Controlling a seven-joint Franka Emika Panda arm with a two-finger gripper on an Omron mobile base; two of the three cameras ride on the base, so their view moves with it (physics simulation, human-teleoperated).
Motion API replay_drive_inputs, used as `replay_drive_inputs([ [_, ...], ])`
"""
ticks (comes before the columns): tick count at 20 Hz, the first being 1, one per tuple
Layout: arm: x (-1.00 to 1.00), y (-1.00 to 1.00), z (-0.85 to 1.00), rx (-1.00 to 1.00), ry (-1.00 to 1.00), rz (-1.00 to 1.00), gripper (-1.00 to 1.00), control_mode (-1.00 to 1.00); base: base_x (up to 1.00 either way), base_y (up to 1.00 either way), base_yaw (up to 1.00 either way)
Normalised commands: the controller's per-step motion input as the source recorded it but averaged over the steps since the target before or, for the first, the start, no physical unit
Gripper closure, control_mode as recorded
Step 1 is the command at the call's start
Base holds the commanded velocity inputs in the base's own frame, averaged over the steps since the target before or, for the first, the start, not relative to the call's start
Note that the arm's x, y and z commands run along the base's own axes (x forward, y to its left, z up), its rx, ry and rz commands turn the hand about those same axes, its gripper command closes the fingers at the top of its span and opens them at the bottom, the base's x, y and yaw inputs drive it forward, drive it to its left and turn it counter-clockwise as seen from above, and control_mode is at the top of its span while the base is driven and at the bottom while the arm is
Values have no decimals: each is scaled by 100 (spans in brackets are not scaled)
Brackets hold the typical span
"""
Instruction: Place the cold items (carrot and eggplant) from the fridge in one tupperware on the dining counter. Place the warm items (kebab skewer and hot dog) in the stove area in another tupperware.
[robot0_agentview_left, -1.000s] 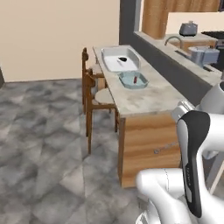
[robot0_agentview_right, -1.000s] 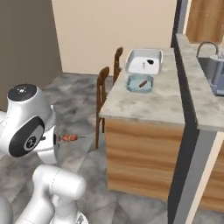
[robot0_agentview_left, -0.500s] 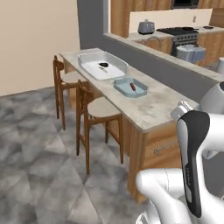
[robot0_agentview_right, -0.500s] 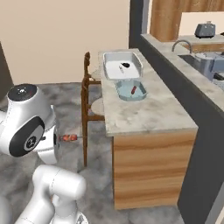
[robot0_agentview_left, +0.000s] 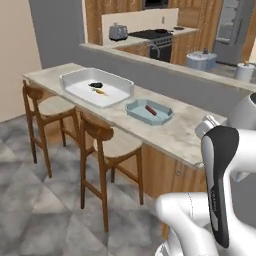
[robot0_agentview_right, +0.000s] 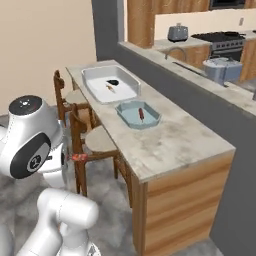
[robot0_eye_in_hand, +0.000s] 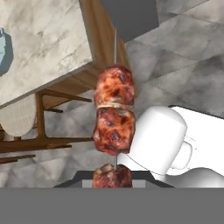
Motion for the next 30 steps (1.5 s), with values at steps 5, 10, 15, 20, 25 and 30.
replay_drive_inputs([
  [5, 0, 0, 0, 0, 0, 0, 100, 100, 58, 100, -55],
  [10, 0, 0, 0, 0, 0, 0, 100, 100, 37, 100, -50],
  [15, 0, 0, 0, 0, 0, 0, 100, 100, 44, 100, -60],
  [20, 0, 0, 0, 0, 0, 0, 100, 100, 27, 11, -76],
  [25, 0, 0, 0, 0, 0, 0, 100, 100, 34, -29, -19],
  [30, 0, 0, 0, 0, 0, 0, 100, 100, 91, -33, 13],
])
